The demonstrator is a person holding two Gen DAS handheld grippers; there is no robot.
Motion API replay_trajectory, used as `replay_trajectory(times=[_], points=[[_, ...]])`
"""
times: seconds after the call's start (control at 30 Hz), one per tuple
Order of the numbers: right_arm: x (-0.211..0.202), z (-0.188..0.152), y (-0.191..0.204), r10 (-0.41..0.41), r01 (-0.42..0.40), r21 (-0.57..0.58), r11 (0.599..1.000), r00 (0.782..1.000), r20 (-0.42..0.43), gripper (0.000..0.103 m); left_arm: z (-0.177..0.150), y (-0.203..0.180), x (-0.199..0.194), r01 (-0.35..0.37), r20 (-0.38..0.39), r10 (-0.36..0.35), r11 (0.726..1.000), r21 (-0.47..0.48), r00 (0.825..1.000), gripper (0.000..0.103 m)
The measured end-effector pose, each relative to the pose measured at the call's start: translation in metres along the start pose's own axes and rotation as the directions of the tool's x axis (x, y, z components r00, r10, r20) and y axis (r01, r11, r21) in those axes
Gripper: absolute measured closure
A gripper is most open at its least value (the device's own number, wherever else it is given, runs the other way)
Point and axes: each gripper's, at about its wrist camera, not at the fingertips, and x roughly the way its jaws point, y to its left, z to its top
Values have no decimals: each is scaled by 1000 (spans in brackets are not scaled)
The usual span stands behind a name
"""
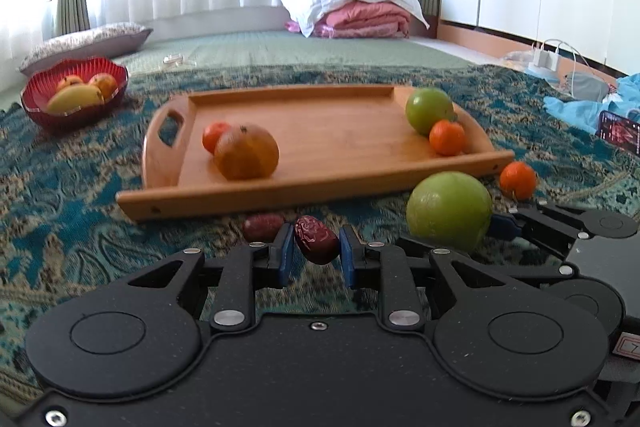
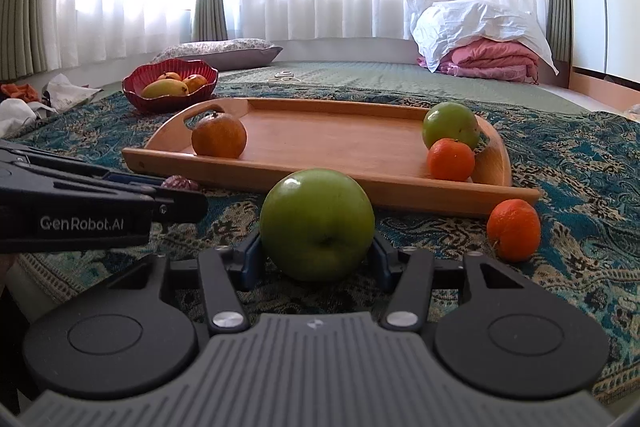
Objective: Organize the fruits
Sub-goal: 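Carry the red date and green apple over the wooden tray and lower them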
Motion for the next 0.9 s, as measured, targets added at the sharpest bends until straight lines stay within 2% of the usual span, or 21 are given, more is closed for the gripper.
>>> replay_trajectory(times=[0.3, 0.47, 0.9], points=[[-4, 27, -8, -26, 24, 32, 999, 998, 65, 48, 40, 13, -6, -31, 71, 32, 999, -16, 997, 80], [4, 36, -13, -53, 51, 32, 998, 996, 66, 51, 61, 24, -2, -58, 97, 61, 998, -35, 993, 80], [13, 47, -5, -74, 78, -56, 995, 994, 76, 48, 63, 35, 10, -69, 76, 75, 995, -75, 994, 80]])
